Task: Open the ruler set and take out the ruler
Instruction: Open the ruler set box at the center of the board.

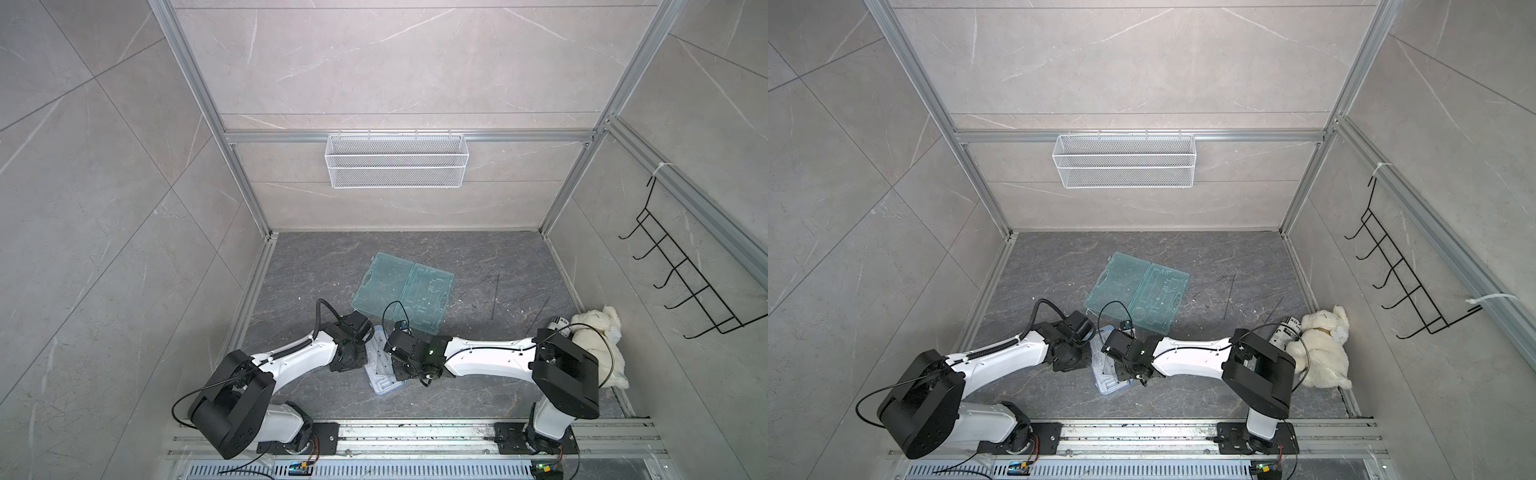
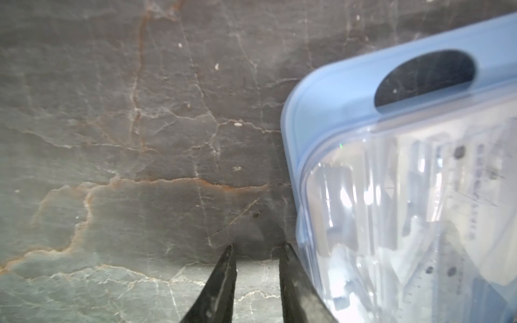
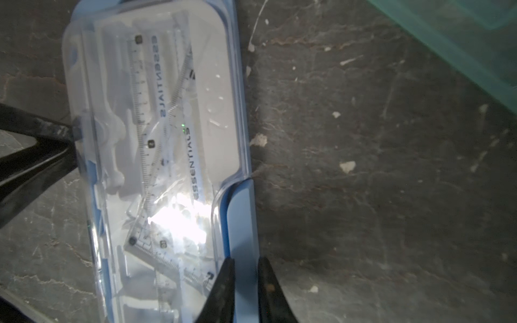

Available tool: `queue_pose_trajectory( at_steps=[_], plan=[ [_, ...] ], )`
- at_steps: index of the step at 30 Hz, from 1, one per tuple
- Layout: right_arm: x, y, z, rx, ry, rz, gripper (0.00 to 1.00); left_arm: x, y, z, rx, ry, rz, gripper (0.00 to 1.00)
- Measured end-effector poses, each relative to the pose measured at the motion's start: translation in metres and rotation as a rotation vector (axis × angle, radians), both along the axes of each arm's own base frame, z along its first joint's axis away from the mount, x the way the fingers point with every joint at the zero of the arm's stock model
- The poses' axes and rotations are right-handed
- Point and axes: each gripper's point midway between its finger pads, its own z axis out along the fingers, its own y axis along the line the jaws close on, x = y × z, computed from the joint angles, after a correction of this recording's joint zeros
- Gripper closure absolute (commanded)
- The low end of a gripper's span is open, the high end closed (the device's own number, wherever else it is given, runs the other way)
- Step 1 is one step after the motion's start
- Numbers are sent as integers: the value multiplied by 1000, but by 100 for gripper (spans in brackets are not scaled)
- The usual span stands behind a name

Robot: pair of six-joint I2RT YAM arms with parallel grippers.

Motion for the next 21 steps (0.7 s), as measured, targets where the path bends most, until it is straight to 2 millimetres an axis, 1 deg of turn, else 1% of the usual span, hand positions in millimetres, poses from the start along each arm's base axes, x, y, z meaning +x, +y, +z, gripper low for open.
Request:
queue_pose_trajectory(
  at_steps=[3, 5, 10, 11, 13, 14, 15, 16, 21],
  plan=[
    [1, -4, 2, -3, -9, -3, 92, 0, 0, 0, -1, -1, 0, 69],
    [1, -10, -1, -19, -8, -10, 95, 0, 0, 0, -1, -1, 0, 69],
    [-1, -21, -9, -50, 3, -17, 97, 1, -1, 0, -2, -2, 0, 69],
    [-1, -21, -9, -52, 4, -17, 94, 1, -1, 0, -2, -2, 0, 69],
    [-1, -22, -9, -54, 4, -16, 78, 1, -1, 0, -2, -2, 0, 69],
    [-1, -22, -9, -52, 5, -19, 71, 1, -1, 0, -2, -2, 0, 67],
    [-1, -22, -7, -51, 1, -13, 66, 1, -1, 0, -2, -2, 0, 63],
    [0, -22, -5, -51, -6, -7, 62, 1, -1, 0, -4, -3, 2, 61],
    [6, -18, 9, -16, -19, 1, 54, 2, -2, 1, -16, -5, 24, 60]
  ],
)
